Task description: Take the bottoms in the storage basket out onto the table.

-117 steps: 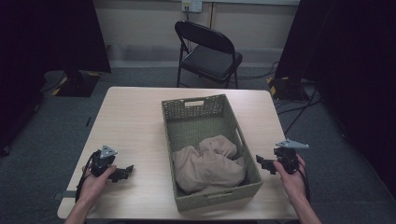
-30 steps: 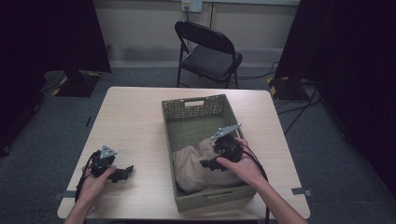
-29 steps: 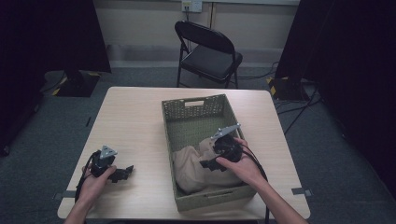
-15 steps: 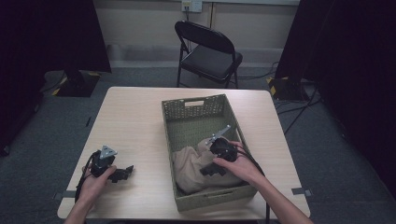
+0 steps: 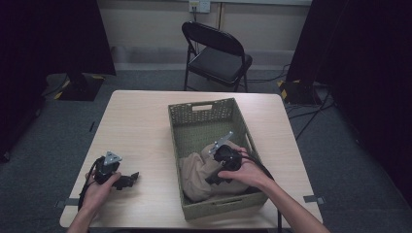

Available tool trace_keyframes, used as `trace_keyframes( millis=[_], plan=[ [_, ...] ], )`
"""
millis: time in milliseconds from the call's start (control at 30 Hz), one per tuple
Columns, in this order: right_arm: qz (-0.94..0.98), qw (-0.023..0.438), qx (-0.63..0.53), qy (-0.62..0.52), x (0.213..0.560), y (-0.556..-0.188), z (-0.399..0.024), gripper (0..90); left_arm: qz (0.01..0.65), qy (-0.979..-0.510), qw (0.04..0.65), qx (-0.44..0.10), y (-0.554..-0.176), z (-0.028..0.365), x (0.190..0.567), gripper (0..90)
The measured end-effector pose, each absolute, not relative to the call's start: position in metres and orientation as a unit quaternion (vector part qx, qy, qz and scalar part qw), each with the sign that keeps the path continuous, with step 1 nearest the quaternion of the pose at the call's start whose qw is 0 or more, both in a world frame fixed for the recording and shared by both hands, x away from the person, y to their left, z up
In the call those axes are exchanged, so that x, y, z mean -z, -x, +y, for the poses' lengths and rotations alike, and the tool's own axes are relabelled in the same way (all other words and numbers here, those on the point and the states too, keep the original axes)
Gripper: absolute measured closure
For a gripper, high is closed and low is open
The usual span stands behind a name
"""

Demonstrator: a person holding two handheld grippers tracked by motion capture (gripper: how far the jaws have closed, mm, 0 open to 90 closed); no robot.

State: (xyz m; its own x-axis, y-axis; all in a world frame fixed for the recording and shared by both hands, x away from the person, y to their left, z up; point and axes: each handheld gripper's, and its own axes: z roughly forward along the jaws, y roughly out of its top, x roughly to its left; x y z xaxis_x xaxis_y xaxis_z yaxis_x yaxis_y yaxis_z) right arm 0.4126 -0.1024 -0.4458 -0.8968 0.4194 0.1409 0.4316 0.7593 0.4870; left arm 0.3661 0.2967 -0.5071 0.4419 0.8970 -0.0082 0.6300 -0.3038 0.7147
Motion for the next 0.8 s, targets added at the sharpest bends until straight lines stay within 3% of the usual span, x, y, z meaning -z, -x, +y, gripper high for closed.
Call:
trace_keyframes(
  millis=[400,800],
  plan=[
    [-0.965,-0.029,0.205,0.158,0.455,-0.405,-0.089,9.8,0.488,-0.782,0.331,-0.202,-0.366,0.297,0.507,0.0],
    [-0.966,-0.018,0.192,0.175,0.448,-0.413,-0.090,47.3,0.488,-0.782,0.331,-0.201,-0.366,0.297,0.507,0.0]
  ],
)
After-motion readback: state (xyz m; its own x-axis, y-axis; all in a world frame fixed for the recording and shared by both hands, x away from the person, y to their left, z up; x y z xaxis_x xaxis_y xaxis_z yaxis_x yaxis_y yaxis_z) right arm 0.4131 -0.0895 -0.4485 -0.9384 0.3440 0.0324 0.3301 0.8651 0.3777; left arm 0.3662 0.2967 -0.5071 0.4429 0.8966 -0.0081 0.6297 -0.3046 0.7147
